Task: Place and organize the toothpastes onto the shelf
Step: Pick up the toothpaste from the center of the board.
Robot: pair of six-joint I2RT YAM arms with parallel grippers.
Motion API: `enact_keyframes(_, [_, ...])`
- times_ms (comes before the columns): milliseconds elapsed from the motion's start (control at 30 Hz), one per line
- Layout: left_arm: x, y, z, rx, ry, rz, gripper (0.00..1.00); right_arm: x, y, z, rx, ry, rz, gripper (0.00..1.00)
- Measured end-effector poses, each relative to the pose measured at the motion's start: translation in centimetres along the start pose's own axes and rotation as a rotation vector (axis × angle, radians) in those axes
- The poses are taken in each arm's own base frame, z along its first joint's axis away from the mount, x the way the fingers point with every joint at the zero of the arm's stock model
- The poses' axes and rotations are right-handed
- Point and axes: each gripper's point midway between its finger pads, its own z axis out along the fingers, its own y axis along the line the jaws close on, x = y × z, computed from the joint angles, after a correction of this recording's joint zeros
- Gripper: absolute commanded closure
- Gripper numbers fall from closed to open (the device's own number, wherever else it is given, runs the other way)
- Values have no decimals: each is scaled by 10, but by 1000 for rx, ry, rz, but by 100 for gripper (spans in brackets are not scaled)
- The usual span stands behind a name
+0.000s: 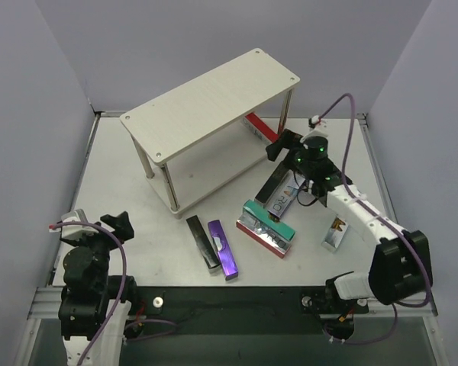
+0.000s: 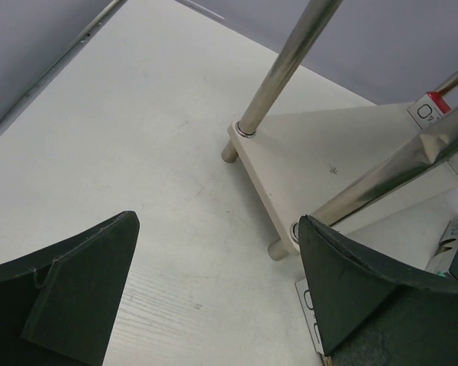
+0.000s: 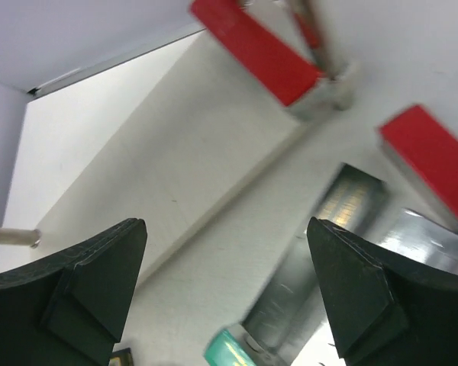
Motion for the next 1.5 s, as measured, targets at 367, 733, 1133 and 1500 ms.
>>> enact_keyframes(367, [7,-17,-3,101,41,13,3,32,-92,-108,256,167,24,8])
enact_keyframes(733, [9,-38,-6,217,54,30,3,134,-59,-170,129,490,-21,8])
enact_keyframes(1133, [10,-93,-25,566,62,120,3,178,-54,-187,159,593,-73,8])
enact_keyframes(1500, [14,-145,-31,891,79,238,3,124,-65,-186,246,342,-125,8])
